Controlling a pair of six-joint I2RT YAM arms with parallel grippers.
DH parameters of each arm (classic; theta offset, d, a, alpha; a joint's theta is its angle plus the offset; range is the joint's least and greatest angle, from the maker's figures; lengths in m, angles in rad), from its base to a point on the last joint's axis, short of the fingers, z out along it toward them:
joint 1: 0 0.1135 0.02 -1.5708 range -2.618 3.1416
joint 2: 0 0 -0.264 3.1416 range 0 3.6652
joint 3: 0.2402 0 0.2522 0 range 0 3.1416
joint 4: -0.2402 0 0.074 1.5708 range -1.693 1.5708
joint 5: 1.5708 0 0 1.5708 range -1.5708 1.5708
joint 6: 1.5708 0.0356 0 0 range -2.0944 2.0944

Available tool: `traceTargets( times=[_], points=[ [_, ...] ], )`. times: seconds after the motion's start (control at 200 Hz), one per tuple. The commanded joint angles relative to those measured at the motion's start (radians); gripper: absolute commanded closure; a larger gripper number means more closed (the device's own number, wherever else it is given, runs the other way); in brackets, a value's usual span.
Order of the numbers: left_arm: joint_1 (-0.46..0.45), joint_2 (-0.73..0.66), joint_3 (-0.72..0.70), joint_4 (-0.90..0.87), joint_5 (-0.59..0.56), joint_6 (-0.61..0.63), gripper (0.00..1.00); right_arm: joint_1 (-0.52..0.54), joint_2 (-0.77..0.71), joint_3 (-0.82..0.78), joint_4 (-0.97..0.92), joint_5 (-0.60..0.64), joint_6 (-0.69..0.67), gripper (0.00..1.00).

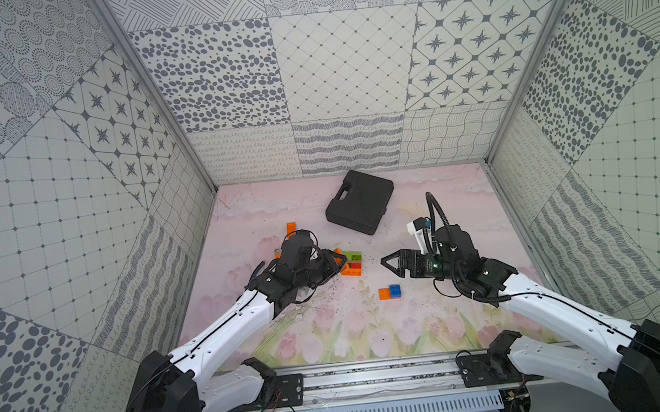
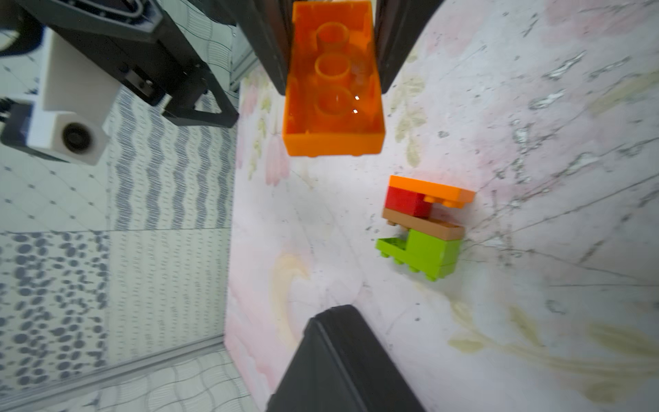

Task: Assemble the number 5 with lego
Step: Pick up the lego brick from the center of the board.

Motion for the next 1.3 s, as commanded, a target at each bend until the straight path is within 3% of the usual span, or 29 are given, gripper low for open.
traceTargets(
  times=[0.0,0.145,0.26,0.325,0.405,0.45,0.55,0.81,1.026,1.296],
  points=[
    [0.017,-0.004,-0.039,0.529,0.270,-0.160,0.90,-0.009,-0.017,0.035,0.067,-0.116,-0.065,0.19],
    [0.015,0.052,-0.063,0.800,0.326,-0.306,0.90,0.011,-0.008,0.005,0.180,-0.185,-0.050,0.25],
    [0.001,0.068,-0.040,0.794,0.346,-0.324,0.90,0.038,0.018,0.031,0.200,-0.183,-0.055,0.28],
    [-0.011,0.056,-0.035,0.744,0.325,-0.309,0.90,0.104,0.028,0.079,0.123,-0.074,-0.143,0.29],
    [-0.016,0.040,-0.045,0.734,0.305,-0.310,0.90,0.205,0.032,0.114,0.070,0.159,-0.271,0.29],
    [-0.018,0.031,-0.046,0.727,0.301,-0.310,0.90,0.237,0.029,0.116,0.066,0.305,-0.299,0.32],
    [-0.020,0.015,-0.041,0.703,0.298,-0.305,0.90,0.282,0.032,0.144,0.077,0.494,-0.386,0.32],
    [-0.025,-0.004,-0.045,0.693,0.291,-0.308,0.90,0.364,0.066,0.169,0.239,0.533,-0.603,0.36],
    [-0.026,0.001,-0.055,0.704,0.290,-0.322,0.90,0.402,0.087,0.163,0.328,0.655,-0.665,0.42],
    [-0.028,0.004,-0.061,0.706,0.294,-0.329,0.90,0.423,0.131,0.179,0.358,0.680,-0.691,0.56]
  ],
)
